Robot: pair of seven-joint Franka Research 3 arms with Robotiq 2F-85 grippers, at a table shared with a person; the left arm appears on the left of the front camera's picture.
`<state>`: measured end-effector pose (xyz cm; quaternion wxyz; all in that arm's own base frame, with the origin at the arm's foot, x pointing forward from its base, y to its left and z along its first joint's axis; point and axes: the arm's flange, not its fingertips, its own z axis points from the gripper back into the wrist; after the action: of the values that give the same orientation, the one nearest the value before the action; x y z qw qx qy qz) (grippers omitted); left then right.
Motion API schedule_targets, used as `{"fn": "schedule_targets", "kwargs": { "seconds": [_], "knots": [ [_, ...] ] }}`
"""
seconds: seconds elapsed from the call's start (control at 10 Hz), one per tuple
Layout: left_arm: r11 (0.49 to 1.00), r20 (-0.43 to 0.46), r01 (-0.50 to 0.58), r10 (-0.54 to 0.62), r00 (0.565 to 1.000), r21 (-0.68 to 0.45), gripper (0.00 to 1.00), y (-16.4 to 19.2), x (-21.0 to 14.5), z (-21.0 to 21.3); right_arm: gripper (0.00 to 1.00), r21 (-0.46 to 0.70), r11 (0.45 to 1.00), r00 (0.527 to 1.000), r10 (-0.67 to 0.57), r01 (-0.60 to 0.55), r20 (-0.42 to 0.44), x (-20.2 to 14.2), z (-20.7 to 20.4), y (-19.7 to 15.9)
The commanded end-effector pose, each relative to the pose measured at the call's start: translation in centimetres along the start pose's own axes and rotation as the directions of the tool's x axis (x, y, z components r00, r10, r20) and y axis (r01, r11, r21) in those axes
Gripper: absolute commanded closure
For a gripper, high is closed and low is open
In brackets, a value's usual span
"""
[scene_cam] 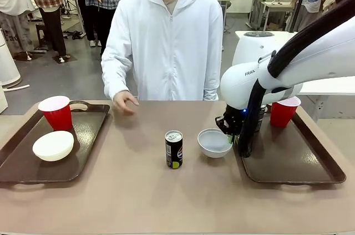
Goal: Prepare tableware on both trays.
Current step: Pick up a Picnic Bowl from the table and place it on a Handle tray.
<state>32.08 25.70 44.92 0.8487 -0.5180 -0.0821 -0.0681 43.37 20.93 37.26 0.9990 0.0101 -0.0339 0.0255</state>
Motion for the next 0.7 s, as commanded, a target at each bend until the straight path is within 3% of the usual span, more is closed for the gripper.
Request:
{"fn": "schedule_targets", "kwargs": {
  "seconds": [0.0, 0.2, 0.4, 0.6],
  "knots": [
    [1.0, 0.019, -0.011, 0.011, 1.0, -0.01, 0.12, -0.5, 0.0, 0.0, 1.0, -0.033, 0.995, 0.995, 0.099, -0.097, 0.032, -5.0, 6.9, -0.6],
    [1.0, 0.019, -0.011, 0.011, 1.0, -0.01, 0.12, -0.5, 0.0, 0.0, 1.0, -0.108, 0.989, 0.993, 0.11, -0.104, 0.051, -8.7, 11.0, -1.8],
    [1.0, 0.019, -0.011, 0.011, 1.0, -0.01, 0.12, -0.5, 0.0, 0.0, 1.0, -0.145, 0.983, 0.992, 0.118, -0.11, 0.047, -9.7, 10.7, -5.1],
    [1.0, 0.019, -0.011, 0.011, 1.0, -0.01, 0.12, -0.5, 0.0, 0.0, 1.0, -0.087, 0.994, 0.997, 0.063, -0.059, 0.052, -9.4, 10.0, -10.8]
  ]
}}
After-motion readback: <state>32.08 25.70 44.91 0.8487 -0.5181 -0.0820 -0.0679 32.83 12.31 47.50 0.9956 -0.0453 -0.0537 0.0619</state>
